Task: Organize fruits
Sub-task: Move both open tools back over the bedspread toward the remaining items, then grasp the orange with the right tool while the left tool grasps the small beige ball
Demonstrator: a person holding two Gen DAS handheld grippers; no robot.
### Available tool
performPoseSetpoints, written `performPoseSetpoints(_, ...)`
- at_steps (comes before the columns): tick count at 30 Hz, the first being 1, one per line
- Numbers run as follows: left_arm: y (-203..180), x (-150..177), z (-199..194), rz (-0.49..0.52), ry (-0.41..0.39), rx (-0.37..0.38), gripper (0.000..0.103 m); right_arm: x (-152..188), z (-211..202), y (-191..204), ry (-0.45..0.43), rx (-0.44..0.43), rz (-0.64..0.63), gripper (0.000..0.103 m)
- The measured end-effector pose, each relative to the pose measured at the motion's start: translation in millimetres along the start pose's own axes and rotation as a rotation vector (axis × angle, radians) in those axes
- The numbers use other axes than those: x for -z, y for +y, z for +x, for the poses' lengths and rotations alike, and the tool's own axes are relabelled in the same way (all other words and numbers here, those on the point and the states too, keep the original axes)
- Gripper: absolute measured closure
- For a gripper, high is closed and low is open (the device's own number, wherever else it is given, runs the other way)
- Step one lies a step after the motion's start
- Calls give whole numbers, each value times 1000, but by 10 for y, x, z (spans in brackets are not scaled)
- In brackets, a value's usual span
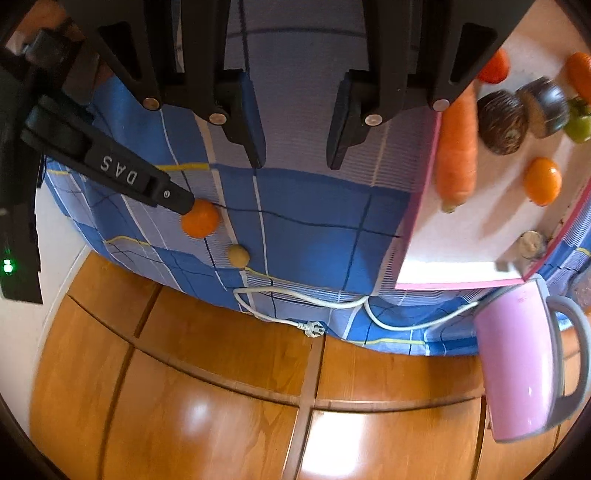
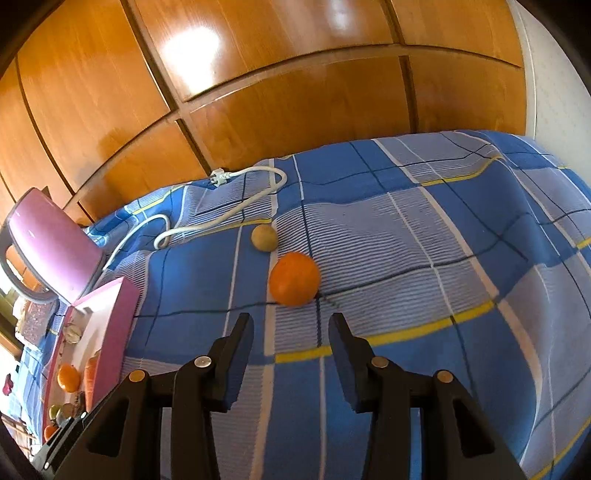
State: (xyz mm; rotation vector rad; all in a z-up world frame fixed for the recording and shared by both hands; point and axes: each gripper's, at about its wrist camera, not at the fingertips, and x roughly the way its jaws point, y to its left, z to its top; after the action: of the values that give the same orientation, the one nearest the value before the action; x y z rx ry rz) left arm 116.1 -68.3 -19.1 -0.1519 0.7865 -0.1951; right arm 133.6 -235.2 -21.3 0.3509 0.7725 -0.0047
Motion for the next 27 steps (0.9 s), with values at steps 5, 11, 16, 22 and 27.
performPoseSetpoints(5, 12, -57, 151, -27, 26, -7, 68, -107, 132, -12, 4, -18, 0, 60)
performPoseSetpoints(11, 52, -88, 281, -48, 52, -10, 68, -213, 282, -10, -12, 27, -6, 53)
performPoseSetpoints(16, 22, -162, 337, -58, 56, -7, 68, -254, 407, -2, 11, 59, -17, 54)
performPoseSetpoints(22, -81, -350, 404, -26, 41, 10, 68, -196, 327, 96, -9, 57, -47, 70)
performPoseSetpoints(27, -224, -545, 566, 16, 45, 41, 73, -191, 77, -129, -100, 139, 36, 70)
